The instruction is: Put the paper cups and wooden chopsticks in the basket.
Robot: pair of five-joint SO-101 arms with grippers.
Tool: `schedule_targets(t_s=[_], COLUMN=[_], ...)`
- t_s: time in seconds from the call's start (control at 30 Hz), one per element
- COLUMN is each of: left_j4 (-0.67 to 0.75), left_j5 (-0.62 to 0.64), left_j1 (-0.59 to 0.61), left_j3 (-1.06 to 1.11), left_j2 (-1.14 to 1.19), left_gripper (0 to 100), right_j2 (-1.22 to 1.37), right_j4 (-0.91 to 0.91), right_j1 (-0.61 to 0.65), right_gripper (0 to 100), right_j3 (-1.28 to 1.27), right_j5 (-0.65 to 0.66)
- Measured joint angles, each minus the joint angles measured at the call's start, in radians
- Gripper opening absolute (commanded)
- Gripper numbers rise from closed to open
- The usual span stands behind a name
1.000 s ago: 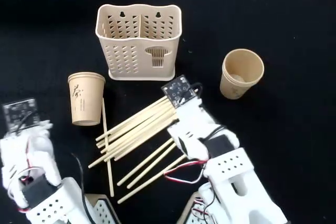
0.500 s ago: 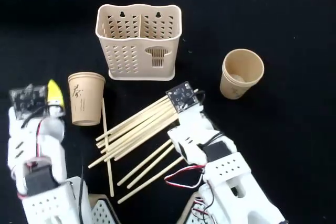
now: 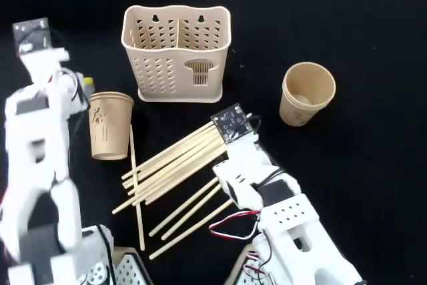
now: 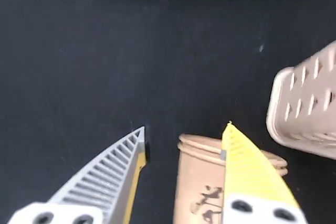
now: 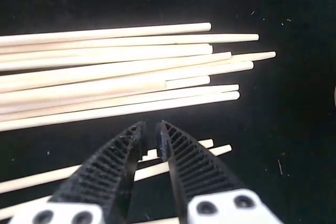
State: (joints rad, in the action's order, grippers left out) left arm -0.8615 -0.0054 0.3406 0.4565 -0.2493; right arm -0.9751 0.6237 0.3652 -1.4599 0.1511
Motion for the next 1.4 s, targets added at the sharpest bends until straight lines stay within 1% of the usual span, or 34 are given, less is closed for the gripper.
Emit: schedule_targets(t_s=[0.1,0.17,0.27,0.37,0.57,0.63,0.8,0.87,1.07,1.17,1.27,1.4], left_j4=[-0.147,-0.213,-0.258,-0.267,-0.27,-0.27,-0.276,-0.315,-0.474,-0.529,-0.555,-0.56], left_j5=[0.011,0.017,0.018,0.008,-0.206,-0.239,-0.267,-0.304,-0.5,-0.585,-0.62,-0.628], left_j1=[-0.021,-0.031,-0.041,-0.058,-0.051,-0.029,0.057,0.087,0.155,0.192,0.229,0.252], left_j3=[-0.164,-0.25,-0.338,-0.364,-0.342,-0.328,-0.327,-0.327,-0.327,-0.327,-0.327,-0.282], left_j2=[0.138,0.196,0.252,0.287,0.33,0.333,0.334,0.334,0.334,0.334,0.342,0.342], left_gripper=[25,25,25,25,25,25,25,25,25,25,25,24], right_j2=[0.0,0.0,0.0,0.0,0.0,0.0,0.0,0.0,0.0,0.0,0.0,0.0], right_j4=[0.0,0.0,0.0,0.0,0.0,0.0,0.0,0.0,0.0,0.0,0.0,0.0], right_j1=[0.0,0.0,0.0,0.0,0.0,0.0,0.0,0.0,0.0,0.0,0.0,0.0], right_gripper=[5.4,5.4,5.4,5.4,5.5,5.5,5.5,5.5,5.5,5.5,5.6,5.6], right_j3=[0.0,0.0,0.0,0.0,0.0,0.0,0.0,0.0,0.0,0.0,0.0,0.0], right_j5=[0.0,0.0,0.0,0.0,0.0,0.0,0.0,0.0,0.0,0.0,0.0,0.0])
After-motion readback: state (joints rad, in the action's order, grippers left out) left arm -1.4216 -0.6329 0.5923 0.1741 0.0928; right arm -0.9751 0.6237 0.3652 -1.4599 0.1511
